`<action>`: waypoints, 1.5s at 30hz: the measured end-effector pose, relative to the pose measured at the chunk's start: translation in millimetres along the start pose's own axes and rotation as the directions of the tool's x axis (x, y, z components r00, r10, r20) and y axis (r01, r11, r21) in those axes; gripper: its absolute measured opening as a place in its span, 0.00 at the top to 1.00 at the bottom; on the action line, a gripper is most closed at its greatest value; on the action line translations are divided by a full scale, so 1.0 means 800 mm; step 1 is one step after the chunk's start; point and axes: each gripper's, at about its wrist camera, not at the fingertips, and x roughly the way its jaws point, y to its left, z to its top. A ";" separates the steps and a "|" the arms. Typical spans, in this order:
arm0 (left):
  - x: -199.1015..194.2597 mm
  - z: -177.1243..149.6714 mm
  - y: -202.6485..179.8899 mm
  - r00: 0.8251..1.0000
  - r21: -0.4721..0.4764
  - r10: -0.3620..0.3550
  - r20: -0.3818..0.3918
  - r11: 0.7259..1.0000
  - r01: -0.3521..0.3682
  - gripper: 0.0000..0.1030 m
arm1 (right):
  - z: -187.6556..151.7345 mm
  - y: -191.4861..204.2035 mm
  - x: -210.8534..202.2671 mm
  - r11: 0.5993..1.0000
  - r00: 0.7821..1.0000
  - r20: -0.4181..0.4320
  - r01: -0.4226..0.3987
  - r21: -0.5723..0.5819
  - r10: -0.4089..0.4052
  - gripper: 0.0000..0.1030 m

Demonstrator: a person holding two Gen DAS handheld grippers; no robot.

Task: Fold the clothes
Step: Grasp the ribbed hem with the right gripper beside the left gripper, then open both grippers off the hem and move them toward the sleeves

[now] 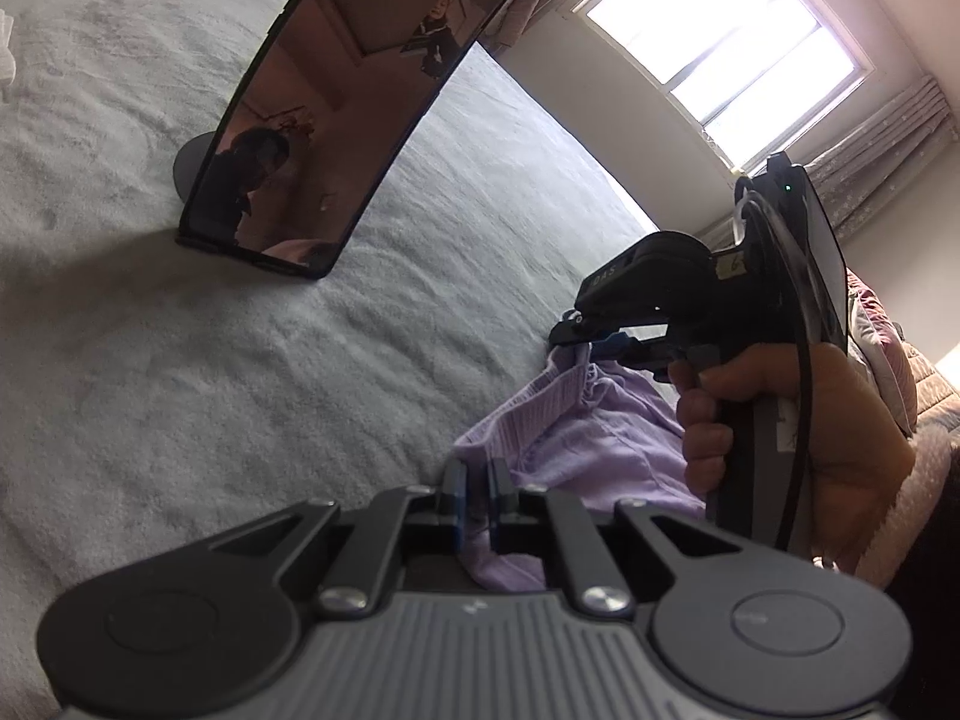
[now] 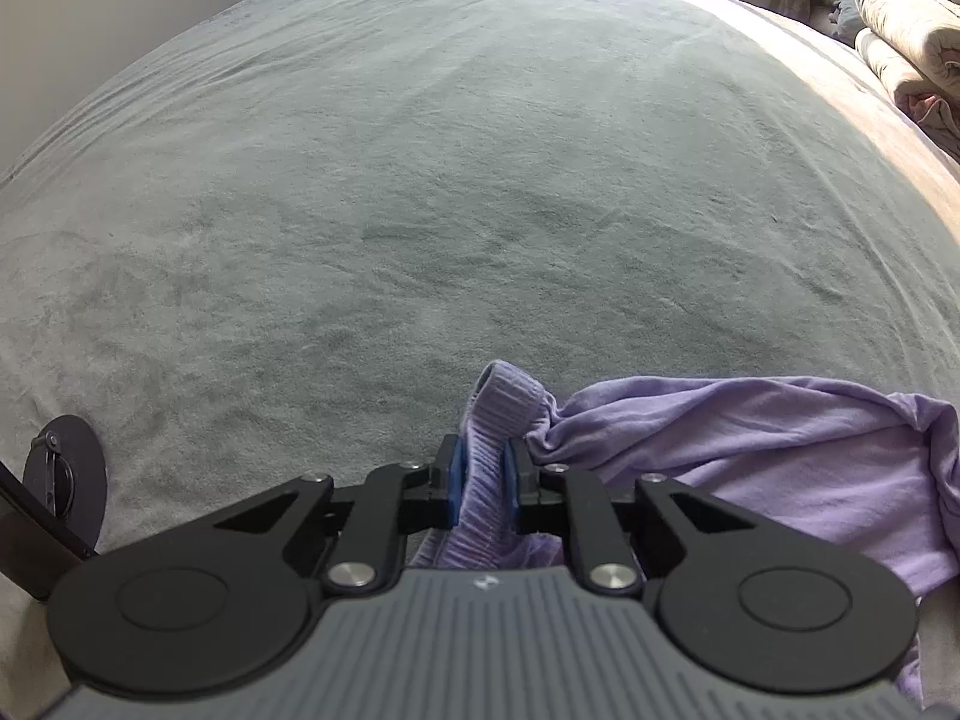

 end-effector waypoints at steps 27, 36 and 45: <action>-0.019 0.016 0.016 0.986 -0.037 0.149 0.078 0.988 -0.147 0.91 | 0.018 0.017 -0.005 0.980 0.978 0.070 -0.196 0.019 0.194 0.86; -0.039 0.017 -0.013 0.978 0.039 0.125 0.169 0.990 -0.133 0.91 | -0.013 -0.079 -0.087 0.983 0.977 0.140 -0.173 0.064 0.163 0.61; -0.011 -0.011 -0.050 0.999 0.146 -0.025 -0.043 0.989 0.031 0.87 | -0.076 -0.194 -0.147 0.984 0.986 0.152 -0.089 0.151 0.066 0.61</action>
